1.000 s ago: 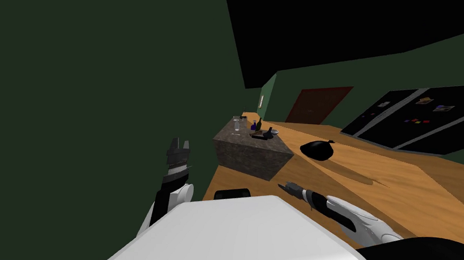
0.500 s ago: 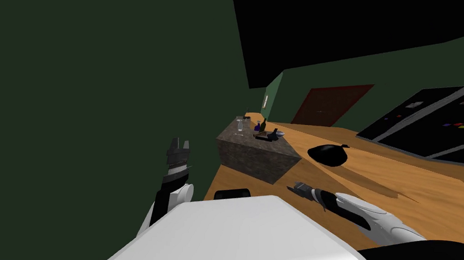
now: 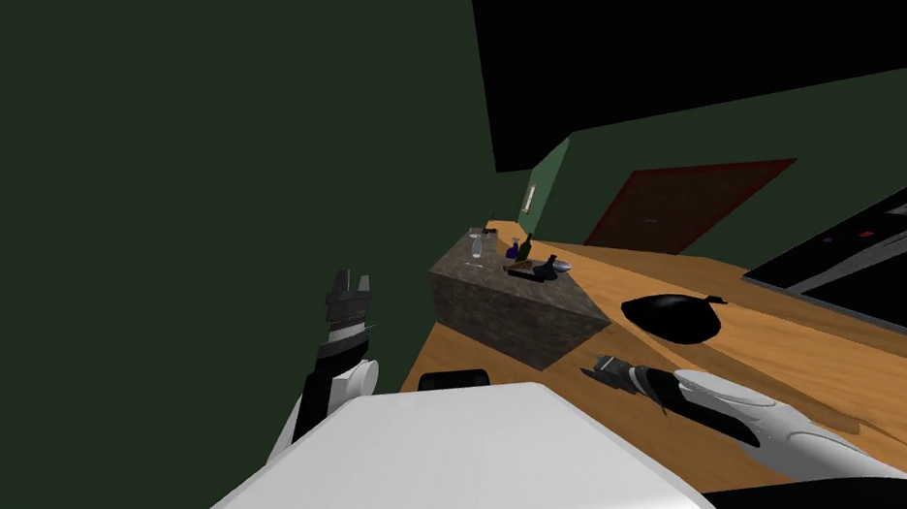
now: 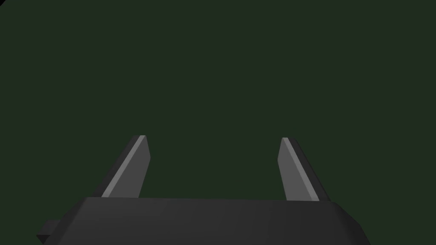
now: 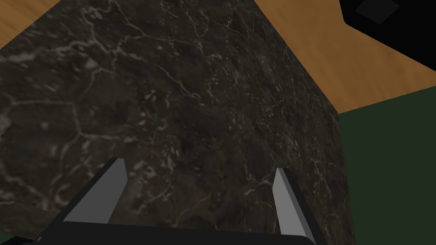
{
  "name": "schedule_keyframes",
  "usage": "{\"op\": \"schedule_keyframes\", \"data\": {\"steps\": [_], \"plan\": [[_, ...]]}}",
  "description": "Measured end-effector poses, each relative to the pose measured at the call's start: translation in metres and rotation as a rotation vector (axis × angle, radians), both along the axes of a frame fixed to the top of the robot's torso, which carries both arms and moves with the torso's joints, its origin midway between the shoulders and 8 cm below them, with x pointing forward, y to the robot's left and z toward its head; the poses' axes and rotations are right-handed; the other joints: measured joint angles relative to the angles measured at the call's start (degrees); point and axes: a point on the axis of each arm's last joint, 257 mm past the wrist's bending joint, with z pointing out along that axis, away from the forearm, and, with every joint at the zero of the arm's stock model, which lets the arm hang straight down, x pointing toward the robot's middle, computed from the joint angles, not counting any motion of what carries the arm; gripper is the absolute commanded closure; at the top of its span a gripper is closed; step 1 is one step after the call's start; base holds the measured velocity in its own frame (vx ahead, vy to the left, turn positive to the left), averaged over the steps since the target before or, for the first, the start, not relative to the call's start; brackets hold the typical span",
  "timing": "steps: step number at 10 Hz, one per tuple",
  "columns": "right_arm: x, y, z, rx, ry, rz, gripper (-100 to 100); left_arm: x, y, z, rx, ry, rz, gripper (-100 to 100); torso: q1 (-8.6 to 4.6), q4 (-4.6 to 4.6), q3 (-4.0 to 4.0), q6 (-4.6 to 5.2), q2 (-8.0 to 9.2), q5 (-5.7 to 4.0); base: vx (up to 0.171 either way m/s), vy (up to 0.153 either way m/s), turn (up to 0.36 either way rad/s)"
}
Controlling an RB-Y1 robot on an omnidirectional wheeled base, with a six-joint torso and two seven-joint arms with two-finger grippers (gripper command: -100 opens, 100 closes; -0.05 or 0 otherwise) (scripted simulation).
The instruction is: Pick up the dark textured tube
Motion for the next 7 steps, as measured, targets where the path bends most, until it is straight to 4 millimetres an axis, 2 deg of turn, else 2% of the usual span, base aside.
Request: {"op": "schedule_keyframes", "data": {"steps": [2, 3, 5, 6, 7], "plan": [[-0.007, -0.026, 0.012, -0.063, 0.033, 0.027, -100, 0.0, 0.0, 0.0, 0.0, 0.0, 0.0, 0, 0.03, -0.01, -0.04, -0.03, -0.07, 0.02, 0.049, 0.012, 0.198], [-0.008, -0.043, 0.019, -0.1, 0.051, 0.046, -100, 0.0, 0.0, 0.0, 0.0, 0.0, 0.0, 0, 0.03, -0.02, -0.08, -0.09, -0.15, 0.02, 0.101, 0.006, 0.422], [-0.018, -0.075, 0.038, -0.177, 0.096, 0.079, -100, 0.0, 0.0, 0.0, 0.0, 0.0, 0.0, 0, -0.02, -0.06, -0.16, 0.01, -0.27, 0.0, 0.093, -0.007, 0.136], [-0.018, -0.09, 0.053, -0.216, 0.12, 0.098, -100, 0.0, 0.0, 0.0, 0.0, 0.0, 0.0, 0, 0.0, -0.06, -0.17, -0.08, -0.31, 0.02, 0.124, -0.007, 0.378], [-0.021, -0.101, 0.064, -0.253, 0.147, 0.121, -100, 0.0, 0.0, 0.0, 0.0, 0.0, 0.0, 0, 0.0, -0.09, -0.24, -0.11, -0.41, 0.02, 0.095, -0.022, 0.146]]}}
